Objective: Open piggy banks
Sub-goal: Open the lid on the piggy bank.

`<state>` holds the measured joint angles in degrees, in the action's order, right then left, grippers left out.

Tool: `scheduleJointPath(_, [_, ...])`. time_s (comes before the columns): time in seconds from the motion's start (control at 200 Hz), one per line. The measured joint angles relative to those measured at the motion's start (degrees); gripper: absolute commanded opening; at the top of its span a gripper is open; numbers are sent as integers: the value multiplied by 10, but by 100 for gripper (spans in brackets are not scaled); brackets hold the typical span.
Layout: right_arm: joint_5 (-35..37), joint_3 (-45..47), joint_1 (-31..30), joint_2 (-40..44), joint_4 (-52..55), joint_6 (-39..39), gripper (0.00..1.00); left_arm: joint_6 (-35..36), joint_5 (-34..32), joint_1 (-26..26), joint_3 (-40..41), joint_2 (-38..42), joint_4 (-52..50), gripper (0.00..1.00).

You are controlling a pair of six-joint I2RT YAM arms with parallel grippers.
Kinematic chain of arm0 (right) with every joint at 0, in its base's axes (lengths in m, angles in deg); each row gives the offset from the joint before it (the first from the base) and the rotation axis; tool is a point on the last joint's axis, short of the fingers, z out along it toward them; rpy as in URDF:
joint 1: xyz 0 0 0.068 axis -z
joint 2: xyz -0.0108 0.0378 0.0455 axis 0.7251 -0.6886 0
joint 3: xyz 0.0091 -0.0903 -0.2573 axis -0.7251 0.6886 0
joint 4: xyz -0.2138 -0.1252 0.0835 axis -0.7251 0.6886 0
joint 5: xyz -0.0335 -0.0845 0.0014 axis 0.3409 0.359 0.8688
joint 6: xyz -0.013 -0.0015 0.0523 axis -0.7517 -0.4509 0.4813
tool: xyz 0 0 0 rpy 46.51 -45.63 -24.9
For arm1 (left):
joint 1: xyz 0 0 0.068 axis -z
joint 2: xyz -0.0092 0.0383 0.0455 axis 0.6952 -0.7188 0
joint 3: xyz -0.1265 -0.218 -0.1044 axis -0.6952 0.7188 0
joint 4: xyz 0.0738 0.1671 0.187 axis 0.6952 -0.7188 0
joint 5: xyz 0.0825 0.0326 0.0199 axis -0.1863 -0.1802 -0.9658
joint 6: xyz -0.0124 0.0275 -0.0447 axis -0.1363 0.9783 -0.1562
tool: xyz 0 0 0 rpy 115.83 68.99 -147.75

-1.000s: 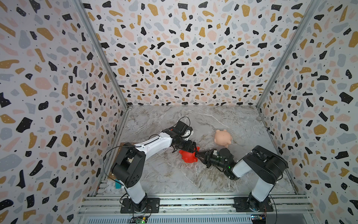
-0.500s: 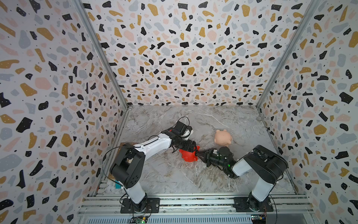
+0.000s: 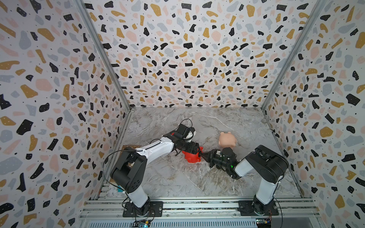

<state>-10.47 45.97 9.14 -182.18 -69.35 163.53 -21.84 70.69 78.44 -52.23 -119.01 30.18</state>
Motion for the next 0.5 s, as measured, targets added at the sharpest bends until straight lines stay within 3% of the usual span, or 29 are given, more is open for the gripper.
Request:
scheduleJointPath(0.25, [0, -5, 3, -5, -3, -26, 0, 0, -3, -1, -3, -3, 1, 87])
scheduleJointPath(0.501, [-2, -27, 10, 12, 51, -190, 0, 0, -2, -5, -20, -16, -5, 87])
